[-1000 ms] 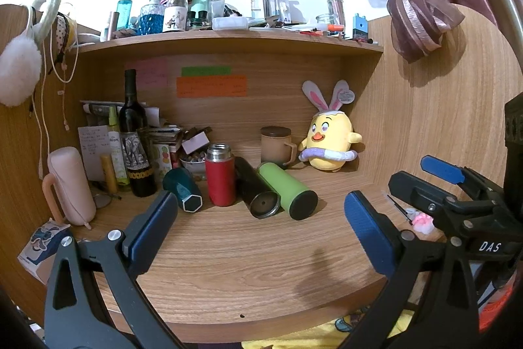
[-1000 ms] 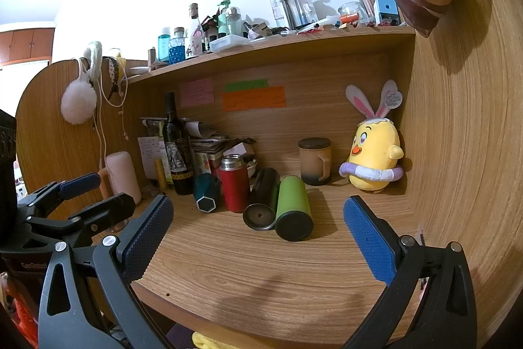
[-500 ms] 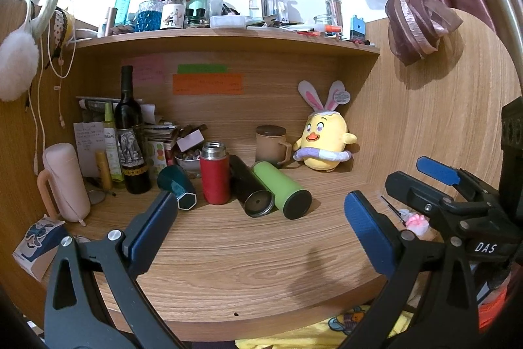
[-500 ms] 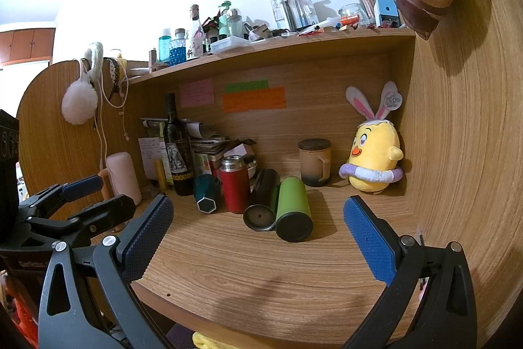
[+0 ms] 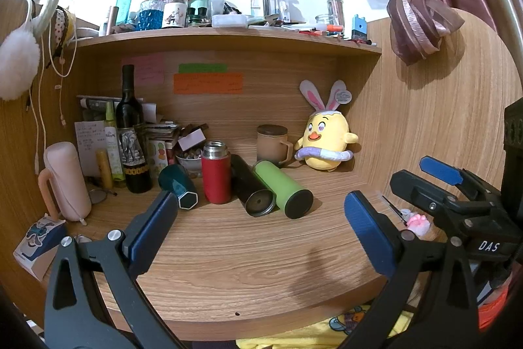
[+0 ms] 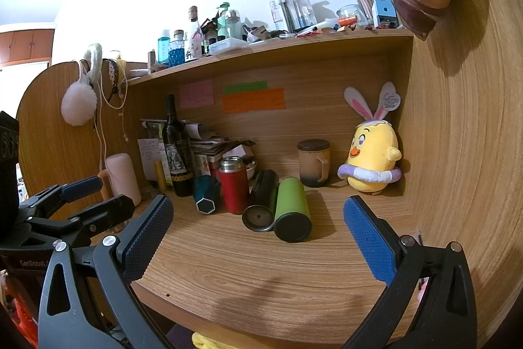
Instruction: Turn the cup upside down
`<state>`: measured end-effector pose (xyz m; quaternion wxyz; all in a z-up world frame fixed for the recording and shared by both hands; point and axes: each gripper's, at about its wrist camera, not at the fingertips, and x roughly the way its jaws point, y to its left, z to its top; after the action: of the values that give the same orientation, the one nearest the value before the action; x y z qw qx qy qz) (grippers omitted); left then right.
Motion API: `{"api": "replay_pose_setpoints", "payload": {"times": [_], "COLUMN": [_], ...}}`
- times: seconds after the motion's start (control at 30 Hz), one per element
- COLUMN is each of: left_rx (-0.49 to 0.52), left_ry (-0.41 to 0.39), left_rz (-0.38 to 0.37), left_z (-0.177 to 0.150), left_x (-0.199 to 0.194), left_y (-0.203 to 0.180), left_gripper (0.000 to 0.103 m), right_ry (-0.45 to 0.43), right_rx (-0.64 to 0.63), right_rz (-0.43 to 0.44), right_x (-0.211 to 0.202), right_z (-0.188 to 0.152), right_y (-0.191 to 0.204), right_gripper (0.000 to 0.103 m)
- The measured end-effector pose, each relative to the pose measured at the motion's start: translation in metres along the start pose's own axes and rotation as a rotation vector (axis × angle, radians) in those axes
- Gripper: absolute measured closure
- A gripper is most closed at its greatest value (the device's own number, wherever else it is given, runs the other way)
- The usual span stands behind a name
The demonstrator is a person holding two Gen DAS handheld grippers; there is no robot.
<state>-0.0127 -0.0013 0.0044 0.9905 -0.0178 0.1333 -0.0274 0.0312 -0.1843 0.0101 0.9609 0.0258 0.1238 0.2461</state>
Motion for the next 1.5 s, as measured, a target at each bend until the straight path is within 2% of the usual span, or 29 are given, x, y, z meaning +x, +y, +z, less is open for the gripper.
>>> {"api": "replay_pose_setpoints", "payload": {"times": [0.47, 0.73, 0.97, 1.17, 1.33, 1.5], "left_rx": [-0.016, -0.017, -0.026, 0.004, -0.03, -0.038], "left_ry": [0.041, 0.083, 0.127, 0.203, 0.285, 0.353], "left_rz": [0.004, 0.025, 0.061, 0.07, 0.06, 0.072], "left_z": [-0.003, -0.007, -0.006, 0.012, 0.024, 0.028], "left_x": [0.014, 0.038, 0.095, 0.172, 0.238, 0.281], "left_y": [0.006, 0.012, 0.031, 0.052, 0.07, 0.079], "left_gripper": [0.0, 0.0, 0.0, 0.0, 0.0, 0.012], "right_ry": [0.016, 0.065, 0.143, 0.201, 0.242, 0.267], "right_rx": [0.004, 0.024, 0.062, 0.098, 0.122, 0.146], "right_rz": [-0.002, -0.001, 0.009, 0.018, 0.019, 0.014], "right_x": [0.003, 0.023, 0.06, 0.096, 0.117, 0.129], "right_z": [0.0, -0.009, -0.024, -0.034, -0.042, -0.048], "right_y": [0.005, -0.013, -0.031, -0.05, -0.061, -0.07], "right_gripper": [0.0, 0.0, 0.0, 0.0, 0.0, 0.0]}}
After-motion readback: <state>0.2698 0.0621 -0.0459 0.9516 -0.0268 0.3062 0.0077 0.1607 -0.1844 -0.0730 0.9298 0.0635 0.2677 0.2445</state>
